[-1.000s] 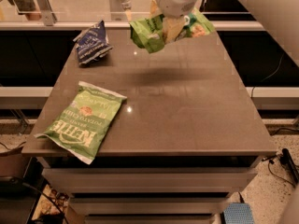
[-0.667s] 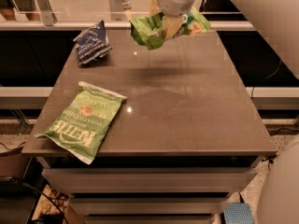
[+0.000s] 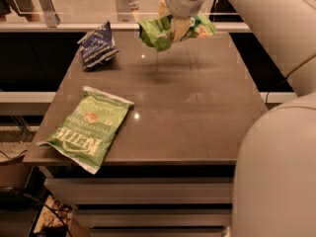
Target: Move green rice chip bag near blue chip bag
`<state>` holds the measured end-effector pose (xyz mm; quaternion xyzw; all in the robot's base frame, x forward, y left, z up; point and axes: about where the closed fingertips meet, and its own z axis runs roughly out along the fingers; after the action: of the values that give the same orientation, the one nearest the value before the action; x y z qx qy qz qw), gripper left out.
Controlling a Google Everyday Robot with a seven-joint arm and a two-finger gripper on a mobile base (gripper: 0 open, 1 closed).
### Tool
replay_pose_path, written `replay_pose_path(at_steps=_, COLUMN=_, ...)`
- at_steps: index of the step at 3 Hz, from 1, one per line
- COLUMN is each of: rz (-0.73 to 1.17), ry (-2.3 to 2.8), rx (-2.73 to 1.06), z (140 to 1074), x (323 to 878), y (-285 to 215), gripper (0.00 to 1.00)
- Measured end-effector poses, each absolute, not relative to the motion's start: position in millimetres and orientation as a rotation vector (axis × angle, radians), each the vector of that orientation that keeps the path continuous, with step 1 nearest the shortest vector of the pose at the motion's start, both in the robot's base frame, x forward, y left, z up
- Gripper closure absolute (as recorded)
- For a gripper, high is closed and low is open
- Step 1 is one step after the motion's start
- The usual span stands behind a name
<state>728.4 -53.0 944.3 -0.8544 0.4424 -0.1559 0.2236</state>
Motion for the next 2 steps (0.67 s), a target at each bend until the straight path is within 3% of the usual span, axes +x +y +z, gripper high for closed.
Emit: replay_pose_path(at_steps=2, rz=-0.309, ry=1.223, rx=-2.433, z=901, x=757, y=-40, gripper=1.00)
